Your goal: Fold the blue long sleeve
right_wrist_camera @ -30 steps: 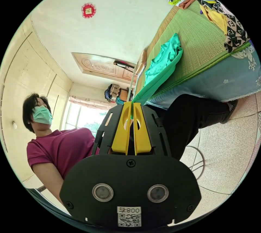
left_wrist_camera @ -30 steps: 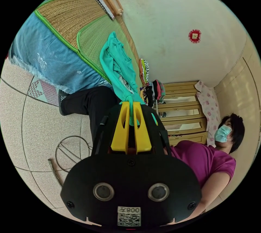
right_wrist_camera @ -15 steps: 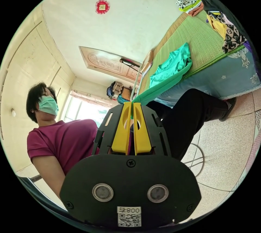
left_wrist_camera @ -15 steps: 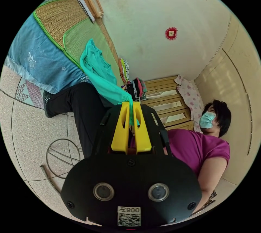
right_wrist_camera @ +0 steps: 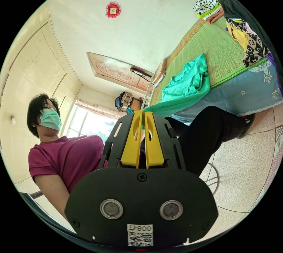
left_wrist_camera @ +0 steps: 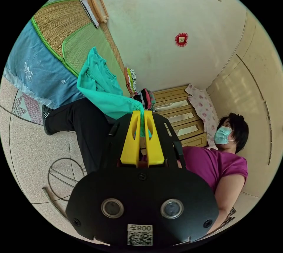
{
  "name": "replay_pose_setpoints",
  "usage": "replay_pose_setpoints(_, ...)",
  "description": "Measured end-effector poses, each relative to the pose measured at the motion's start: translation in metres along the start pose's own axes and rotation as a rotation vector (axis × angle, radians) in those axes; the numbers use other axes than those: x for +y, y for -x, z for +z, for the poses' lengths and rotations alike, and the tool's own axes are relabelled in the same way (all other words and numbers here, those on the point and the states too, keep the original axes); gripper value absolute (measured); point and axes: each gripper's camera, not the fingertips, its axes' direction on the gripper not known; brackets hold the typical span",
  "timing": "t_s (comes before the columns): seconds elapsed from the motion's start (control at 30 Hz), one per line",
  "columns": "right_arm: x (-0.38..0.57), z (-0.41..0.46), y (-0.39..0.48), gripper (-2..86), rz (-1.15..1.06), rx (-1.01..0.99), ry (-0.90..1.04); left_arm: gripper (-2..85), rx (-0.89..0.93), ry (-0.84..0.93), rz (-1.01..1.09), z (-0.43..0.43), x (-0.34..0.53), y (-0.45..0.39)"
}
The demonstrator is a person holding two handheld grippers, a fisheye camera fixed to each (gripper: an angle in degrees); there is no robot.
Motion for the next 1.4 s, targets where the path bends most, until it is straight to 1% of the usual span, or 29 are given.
replay_pose_setpoints(0.47, -0.056, 0.014, 0.006, 0.6, -0.041, 0.025, -0.036, 1.8, 0.008, -0.005, 0.045, 0.033, -0.067, -0.028)
replay_pose_setpoints(0.7, -0.09, 0.023, -0.001, 0.7, -0.038, 0.027, -0.056, 1.9, 0.004, -0.015, 0.054, 0.056, -0.114, -0.036)
replay_pose_setpoints(1.17, -0.216, 0.062, -0.042, 0.6, 0.014, 0.076, -0.064, 1.9, -0.029, -0.079, 0.009, 0.111, -0.236, -0.029)
replay_pose_setpoints(1.4, -0.285, 0.083, -0.072, 0.6, 0.06, 0.129, -0.037, 1.9, -0.089, -0.073, -0.026, 0.144, -0.309, -0.017)
